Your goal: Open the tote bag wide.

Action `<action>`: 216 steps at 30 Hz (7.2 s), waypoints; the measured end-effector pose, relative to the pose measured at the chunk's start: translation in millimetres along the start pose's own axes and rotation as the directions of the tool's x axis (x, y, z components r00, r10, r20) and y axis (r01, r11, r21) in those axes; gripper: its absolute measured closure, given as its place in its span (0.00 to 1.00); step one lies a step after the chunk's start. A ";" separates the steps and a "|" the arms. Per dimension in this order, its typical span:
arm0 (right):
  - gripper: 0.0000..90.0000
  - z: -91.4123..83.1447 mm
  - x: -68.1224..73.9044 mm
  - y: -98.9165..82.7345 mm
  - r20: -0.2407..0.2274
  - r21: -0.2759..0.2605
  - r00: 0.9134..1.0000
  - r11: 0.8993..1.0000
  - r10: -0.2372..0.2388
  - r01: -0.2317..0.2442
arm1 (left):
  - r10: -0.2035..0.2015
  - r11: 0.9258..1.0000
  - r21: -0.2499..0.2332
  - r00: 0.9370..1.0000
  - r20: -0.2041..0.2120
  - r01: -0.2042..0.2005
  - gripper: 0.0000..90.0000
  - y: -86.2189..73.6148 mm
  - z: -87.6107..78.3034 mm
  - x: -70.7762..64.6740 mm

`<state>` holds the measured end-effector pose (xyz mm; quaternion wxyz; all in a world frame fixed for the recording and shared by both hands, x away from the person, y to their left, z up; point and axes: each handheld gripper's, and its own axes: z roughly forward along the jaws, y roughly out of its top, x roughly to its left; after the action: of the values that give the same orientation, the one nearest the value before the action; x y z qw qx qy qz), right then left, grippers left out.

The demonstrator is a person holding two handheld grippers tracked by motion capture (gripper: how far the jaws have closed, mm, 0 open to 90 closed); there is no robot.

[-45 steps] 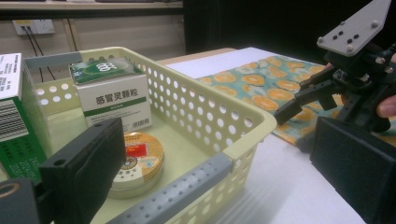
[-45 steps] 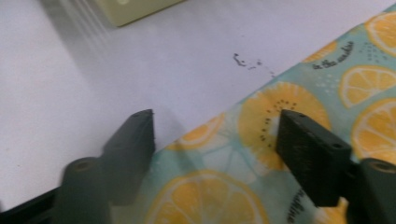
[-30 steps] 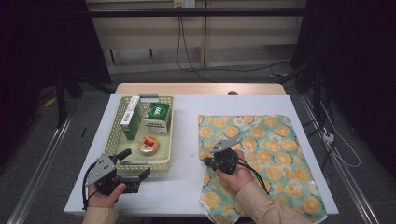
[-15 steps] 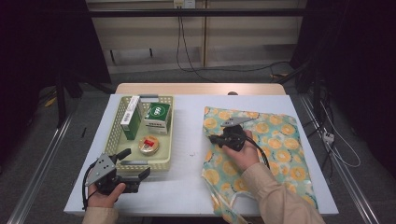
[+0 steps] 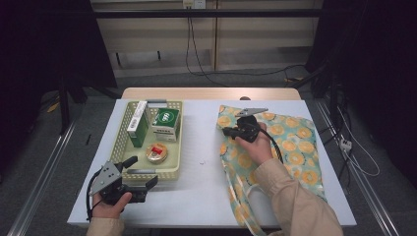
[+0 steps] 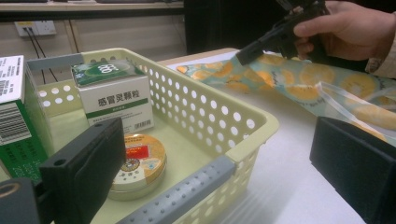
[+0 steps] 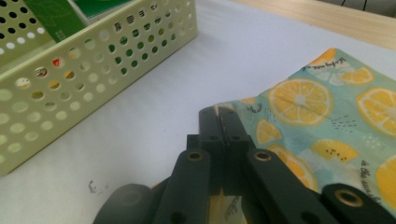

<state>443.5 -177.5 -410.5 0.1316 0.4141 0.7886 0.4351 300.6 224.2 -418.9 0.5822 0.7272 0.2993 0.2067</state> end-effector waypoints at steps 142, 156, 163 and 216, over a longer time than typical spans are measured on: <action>1.00 -28.3 73.7 -56.5 -0.312 0.119 0.935 0.970 -0.166 0.211 | 0.010 1.000 0.018 1.000 0.016 -0.010 0.04 1.5 7.5 -4.9; 0.90 -38.0 70.7 -51.3 -0.304 0.108 0.942 0.977 -0.144 0.184 | 0.006 1.000 0.016 1.000 0.015 -0.006 0.04 1.5 6.9 -4.8; 0.79 -46.9 70.8 -63.4 -0.310 0.098 0.942 0.982 -0.127 0.164 | 0.012 1.000 0.016 1.000 0.016 -0.012 0.04 2.1 7.3 -6.1; 1.00 -82.3 -90.0 -36.1 -0.017 -0.016 0.997 0.997 0.071 -0.071 | 0.011 1.000 0.018 1.000 0.016 -0.011 0.04 0.8 7.5 -3.7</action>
<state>433.2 -304.1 -404.7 0.1129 0.4369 0.7709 0.4495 302.9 216.2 -419.7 0.5768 0.7356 0.2925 0.2016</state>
